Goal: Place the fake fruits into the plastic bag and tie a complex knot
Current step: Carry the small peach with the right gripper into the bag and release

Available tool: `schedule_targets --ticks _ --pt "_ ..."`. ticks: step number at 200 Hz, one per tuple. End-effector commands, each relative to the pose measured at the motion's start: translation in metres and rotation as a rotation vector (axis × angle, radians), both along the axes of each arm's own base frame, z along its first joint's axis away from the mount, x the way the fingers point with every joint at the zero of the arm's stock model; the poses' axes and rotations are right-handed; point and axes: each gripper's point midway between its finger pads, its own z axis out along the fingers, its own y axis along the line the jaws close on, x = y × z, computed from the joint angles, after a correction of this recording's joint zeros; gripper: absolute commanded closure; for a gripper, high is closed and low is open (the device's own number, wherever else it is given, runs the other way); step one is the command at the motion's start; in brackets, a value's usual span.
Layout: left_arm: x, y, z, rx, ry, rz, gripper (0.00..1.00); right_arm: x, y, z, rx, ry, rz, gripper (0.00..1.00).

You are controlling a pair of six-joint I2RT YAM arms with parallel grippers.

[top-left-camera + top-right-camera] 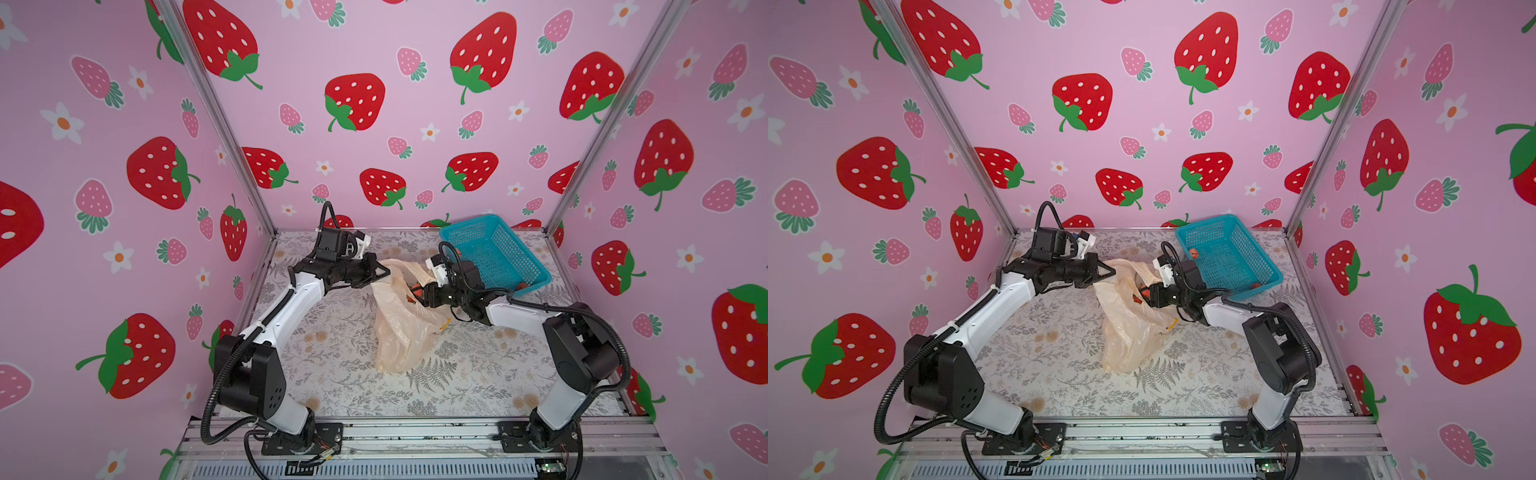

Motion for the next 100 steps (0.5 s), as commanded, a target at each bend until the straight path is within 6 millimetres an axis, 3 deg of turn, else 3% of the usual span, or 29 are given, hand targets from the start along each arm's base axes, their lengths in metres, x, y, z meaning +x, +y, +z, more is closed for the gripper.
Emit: schedule_targets --ticks 1,51,100 --pt "-0.003 -0.003 0.011 -0.011 -0.036 -0.022 1.0 0.011 -0.011 0.018 0.014 -0.055 -0.077 0.31" --pt "-0.002 -0.003 0.008 -0.008 -0.03 -0.021 1.0 0.008 -0.044 0.042 -0.011 -0.142 -0.13 0.27" --pt "-0.002 -0.003 0.008 -0.009 -0.027 -0.02 1.0 -0.001 -0.089 0.042 -0.122 -0.22 -0.16 0.27"
